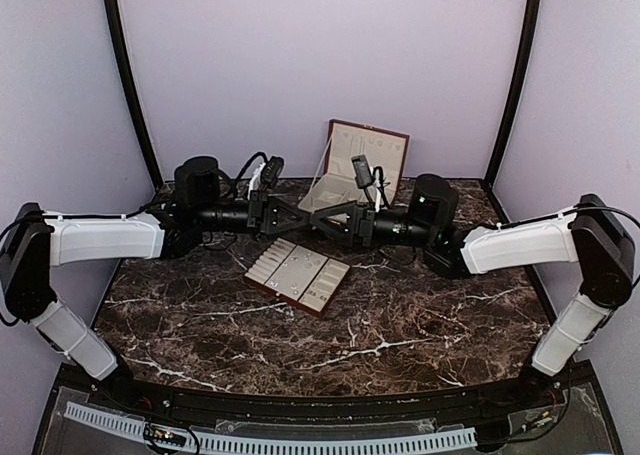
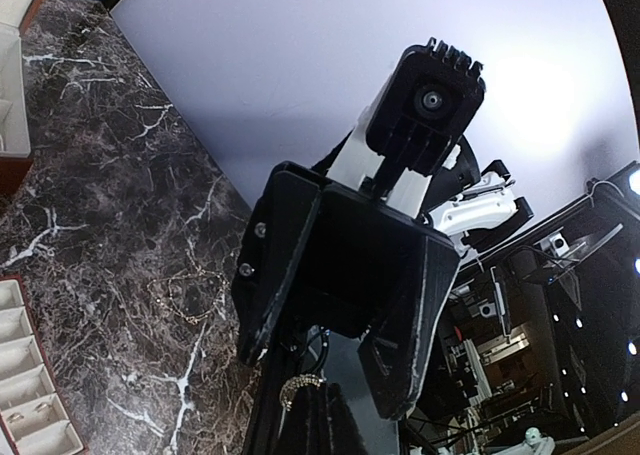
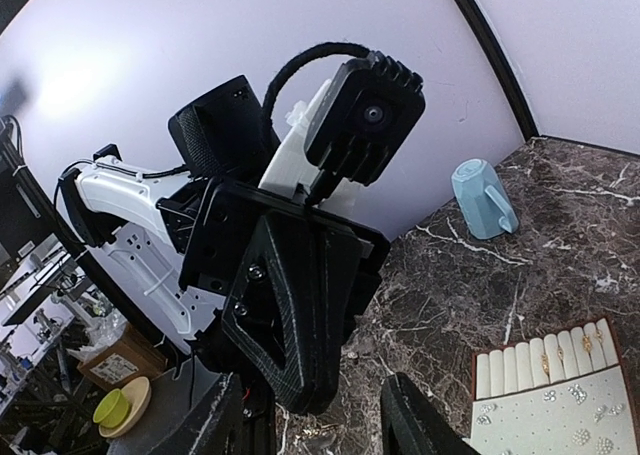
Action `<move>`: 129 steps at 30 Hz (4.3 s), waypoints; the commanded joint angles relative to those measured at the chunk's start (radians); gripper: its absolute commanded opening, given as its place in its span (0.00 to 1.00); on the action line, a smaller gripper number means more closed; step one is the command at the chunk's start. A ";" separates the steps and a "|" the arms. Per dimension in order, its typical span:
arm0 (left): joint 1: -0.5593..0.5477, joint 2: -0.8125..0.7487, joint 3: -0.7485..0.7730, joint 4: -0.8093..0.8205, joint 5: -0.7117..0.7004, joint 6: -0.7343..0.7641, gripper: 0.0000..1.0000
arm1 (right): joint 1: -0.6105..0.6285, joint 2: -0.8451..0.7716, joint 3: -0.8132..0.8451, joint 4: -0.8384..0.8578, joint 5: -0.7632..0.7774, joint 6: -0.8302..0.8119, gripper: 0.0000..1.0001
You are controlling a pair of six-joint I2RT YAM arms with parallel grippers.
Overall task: Organize the mixed jewelry
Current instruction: Pass from the left arm to the right, then pass from the right arm to the left
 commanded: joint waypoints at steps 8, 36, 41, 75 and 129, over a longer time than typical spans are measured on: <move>0.015 -0.022 -0.031 0.043 0.026 -0.180 0.00 | 0.040 -0.031 0.028 -0.129 0.089 -0.179 0.47; 0.035 -0.032 -0.067 0.060 0.004 -0.275 0.00 | 0.055 -0.005 0.024 -0.080 0.087 -0.196 0.38; 0.035 -0.034 -0.069 0.059 0.005 -0.278 0.00 | 0.055 0.008 0.027 -0.077 0.090 -0.193 0.36; 0.062 -0.053 -0.088 -0.005 -0.048 -0.165 0.35 | 0.047 -0.033 -0.011 -0.137 0.113 -0.194 0.14; -0.326 -0.182 -0.175 -0.209 -0.764 1.384 0.32 | -0.017 -0.024 0.233 -0.952 -0.235 -0.371 0.13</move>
